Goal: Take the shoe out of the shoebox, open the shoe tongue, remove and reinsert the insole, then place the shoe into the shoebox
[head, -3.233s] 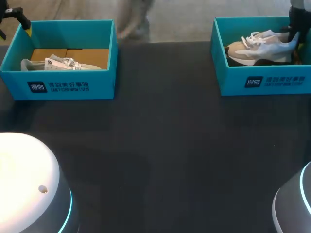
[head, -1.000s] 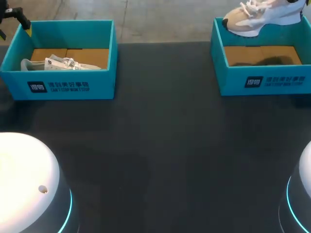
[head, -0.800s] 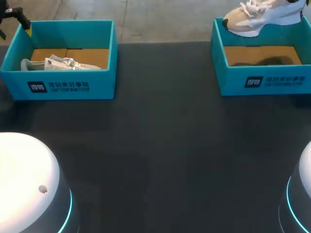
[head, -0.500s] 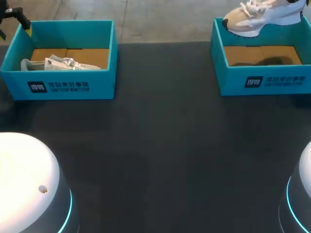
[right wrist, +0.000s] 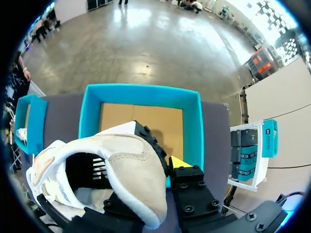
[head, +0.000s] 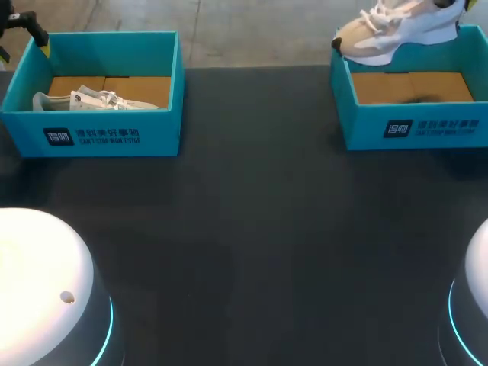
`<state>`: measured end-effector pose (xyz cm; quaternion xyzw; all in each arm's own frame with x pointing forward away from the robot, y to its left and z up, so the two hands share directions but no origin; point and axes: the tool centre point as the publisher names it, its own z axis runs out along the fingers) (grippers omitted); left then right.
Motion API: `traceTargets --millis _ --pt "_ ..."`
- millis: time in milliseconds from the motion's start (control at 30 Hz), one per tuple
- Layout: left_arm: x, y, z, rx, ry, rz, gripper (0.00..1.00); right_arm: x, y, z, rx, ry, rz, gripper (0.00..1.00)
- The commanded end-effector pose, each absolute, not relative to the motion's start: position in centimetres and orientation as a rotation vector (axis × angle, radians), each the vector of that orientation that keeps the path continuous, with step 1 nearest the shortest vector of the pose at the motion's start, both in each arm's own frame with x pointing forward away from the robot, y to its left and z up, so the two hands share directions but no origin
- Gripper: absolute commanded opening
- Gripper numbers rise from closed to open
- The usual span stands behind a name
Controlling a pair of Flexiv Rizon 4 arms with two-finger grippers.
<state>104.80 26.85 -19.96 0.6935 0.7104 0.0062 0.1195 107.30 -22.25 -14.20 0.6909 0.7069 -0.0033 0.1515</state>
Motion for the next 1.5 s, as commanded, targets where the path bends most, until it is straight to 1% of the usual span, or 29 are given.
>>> traceTargets --millis 33,400,767,1500 --pt "104.7 26.9 -19.9 2.028 2.076 0.023 1.00 104.5 -20.4 -13.5 1.947 2.029 -0.005 0.00" --pt "104.7 26.9 -19.9 2.028 2.076 0.023 1.00 100.8 -15.9 -13.3 1.940 2.038 -0.058 0.00" --pt "104.7 26.9 -19.9 2.028 2.076 0.023 1.00 98.7 -12.9 -13.5 1.956 2.030 -0.058 0.00" --pt "104.3 26.9 -19.1 1.793 2.267 0.027 1.00 96.4 -10.8 -13.4 1.969 2.015 -0.069 0.00"
